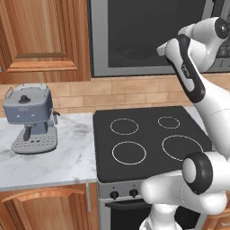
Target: Transport the chicken drumstick from the fridge to the microwave and turn on the microwave.
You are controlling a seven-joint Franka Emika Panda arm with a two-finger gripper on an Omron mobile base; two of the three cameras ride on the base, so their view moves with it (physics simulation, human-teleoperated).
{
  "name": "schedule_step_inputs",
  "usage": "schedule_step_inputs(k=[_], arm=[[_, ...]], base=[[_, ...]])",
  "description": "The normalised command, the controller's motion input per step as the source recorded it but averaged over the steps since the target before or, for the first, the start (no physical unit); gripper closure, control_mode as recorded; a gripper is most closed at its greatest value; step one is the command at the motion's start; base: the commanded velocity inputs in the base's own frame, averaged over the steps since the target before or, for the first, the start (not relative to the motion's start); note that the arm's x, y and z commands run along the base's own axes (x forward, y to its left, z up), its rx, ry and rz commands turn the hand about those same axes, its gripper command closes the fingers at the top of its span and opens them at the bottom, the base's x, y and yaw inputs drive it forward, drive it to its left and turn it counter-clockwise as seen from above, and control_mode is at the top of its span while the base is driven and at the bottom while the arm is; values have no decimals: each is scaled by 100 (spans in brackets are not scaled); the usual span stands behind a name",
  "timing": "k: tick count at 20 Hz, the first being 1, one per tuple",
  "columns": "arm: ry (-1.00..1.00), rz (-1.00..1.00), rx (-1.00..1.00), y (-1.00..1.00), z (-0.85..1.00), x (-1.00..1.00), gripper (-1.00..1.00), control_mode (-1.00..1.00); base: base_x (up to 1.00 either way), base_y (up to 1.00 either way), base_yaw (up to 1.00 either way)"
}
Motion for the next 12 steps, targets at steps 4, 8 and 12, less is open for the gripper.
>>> schedule_step_inputs(k=[4,8,12], arm=[[0,0,5,0,-4,10,100,-100],[0,0,4,-8,2,-11,100,-100],[0,0,1,-19,16,-48,100,-100]], base=[[0,0,0],[0,0,0],[0,0,0]])
